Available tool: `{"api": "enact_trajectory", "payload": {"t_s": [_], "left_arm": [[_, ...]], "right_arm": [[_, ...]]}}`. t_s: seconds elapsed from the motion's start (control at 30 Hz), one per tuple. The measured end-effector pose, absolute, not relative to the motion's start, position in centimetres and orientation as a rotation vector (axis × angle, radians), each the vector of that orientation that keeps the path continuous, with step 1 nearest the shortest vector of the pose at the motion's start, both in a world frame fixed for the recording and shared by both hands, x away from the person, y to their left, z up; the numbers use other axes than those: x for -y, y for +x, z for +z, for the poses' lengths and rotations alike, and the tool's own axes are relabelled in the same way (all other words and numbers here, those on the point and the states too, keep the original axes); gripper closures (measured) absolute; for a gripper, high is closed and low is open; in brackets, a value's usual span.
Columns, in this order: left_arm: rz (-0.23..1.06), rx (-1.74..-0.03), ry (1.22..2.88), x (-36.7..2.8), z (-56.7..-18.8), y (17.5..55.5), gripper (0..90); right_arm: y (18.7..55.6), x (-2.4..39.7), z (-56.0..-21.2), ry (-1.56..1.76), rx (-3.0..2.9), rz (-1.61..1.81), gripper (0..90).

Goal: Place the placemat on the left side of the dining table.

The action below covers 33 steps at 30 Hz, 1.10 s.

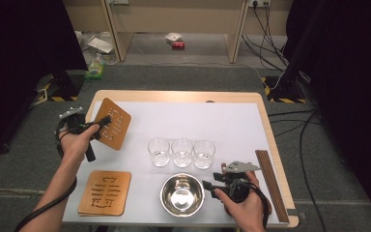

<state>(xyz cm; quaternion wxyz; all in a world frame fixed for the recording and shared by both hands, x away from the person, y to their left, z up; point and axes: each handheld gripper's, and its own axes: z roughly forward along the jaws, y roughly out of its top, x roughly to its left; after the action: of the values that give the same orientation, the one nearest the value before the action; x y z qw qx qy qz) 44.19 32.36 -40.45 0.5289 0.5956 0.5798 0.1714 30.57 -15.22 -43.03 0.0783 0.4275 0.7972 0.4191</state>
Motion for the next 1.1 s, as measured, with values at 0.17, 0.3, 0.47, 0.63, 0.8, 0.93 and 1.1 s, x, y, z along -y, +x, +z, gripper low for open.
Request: {"api": "enact_trajectory", "payload": {"t_s": [0.17, 0.3, 0.47, 0.63, 0.8, 0.93, 1.1], "left_arm": [[0.416, -1.4, 1.416, -32.2, -40.5, 45.2, 85.9], [0.423, -1.413, 1.416, -32.1, -40.7, 45.9, 85.9], [0.421, -1.436, 1.406, -32.1, -41.2, 47.0, 85.9], [0.437, -1.451, 1.41, -32.3, -41.5, 47.7, 85.9], [0.444, -1.475, 1.401, -32.5, -41.8, 48.1, 85.9], [0.444, -1.49, 1.398, -32.6, -42.2, 48.5, 85.9], [0.439, -1.515, 1.384, -32.6, -42.8, 48.8, 85.9]], "right_arm": [[30.5, 15.4, -43.0, 1.291, -2.382, 1.253, 46.1], [30.5, 15.6, -43.2, 1.295, -2.379, 1.258, 46.1], [30.5, 15.6, -43.3, 1.301, -2.385, 1.256, 46.0], [30.5, 15.6, -43.3, 1.307, -2.386, 1.254, 46.1], [30.5, 15.7, -43.5, 1.316, -2.391, 1.241, 46.0], [30.5, 15.5, -43.6, 1.304, -2.398, 1.25, 46.0], [30.5, 15.5, -43.7, 1.315, -2.398, 1.24, 45.9]]}}
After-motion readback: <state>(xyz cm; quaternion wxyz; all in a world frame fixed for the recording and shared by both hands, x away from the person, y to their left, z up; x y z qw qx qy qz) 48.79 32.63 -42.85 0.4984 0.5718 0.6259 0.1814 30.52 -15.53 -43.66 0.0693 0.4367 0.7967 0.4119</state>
